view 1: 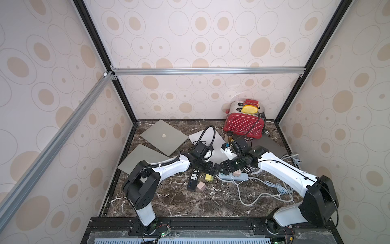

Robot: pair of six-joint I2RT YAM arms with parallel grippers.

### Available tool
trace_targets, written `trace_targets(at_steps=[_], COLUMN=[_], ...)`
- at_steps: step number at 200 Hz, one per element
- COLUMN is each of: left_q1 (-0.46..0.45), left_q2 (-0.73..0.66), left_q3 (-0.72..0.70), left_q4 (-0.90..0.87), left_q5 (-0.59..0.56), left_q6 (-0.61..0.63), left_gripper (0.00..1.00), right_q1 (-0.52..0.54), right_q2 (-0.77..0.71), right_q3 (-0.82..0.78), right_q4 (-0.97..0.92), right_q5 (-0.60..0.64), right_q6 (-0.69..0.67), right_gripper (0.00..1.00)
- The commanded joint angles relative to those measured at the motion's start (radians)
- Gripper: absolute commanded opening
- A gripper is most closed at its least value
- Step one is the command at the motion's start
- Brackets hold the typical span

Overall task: Unplug the laptop charger
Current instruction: Remove the charging cable from the plug.

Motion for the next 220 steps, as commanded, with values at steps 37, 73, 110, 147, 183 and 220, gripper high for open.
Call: trace_targets(at_steps=[37,73,110,147,183,220], left_q1=[0.003,0.015,0.019,0.035,0.036,0.036], left_q2=[-0.006,0.016,0.025,0.037,0.06,0.077], left_q3=[0.056,0.03,0.016,-0.011,-0.01,-0.003], left_q4=[-0.027,0.046,0.097,0.145,0.178,0.147], left_q5=[-0.02,0.033,0.064,0.12,0.135,0.12], left_q6=[-0.025,-0.094,-0.121,-0.134,-0.161,-0.147], left_gripper=[0.99,0.99,0.99,0.98,0.97,0.96], right_q1=[0.024,0.023,0.029,0.03,0.029,0.03], right_q2=[0.024,0.047,0.069,0.017,0.041,0.04], right_q3=[-0.008,-0.004,0.009,-0.013,-0.016,-0.042], right_q4=[0.011,0.041,-0.001,0.002,-0.003,0.031], right_q5=[0.028,-0.002,0.076,0.131,0.114,0.121], right_q6=[-0.014,-0.007,-0.003,0.012,0.01,0.011], right_gripper=[0.8,0.77,0.67,0.57,0.33,0.19])
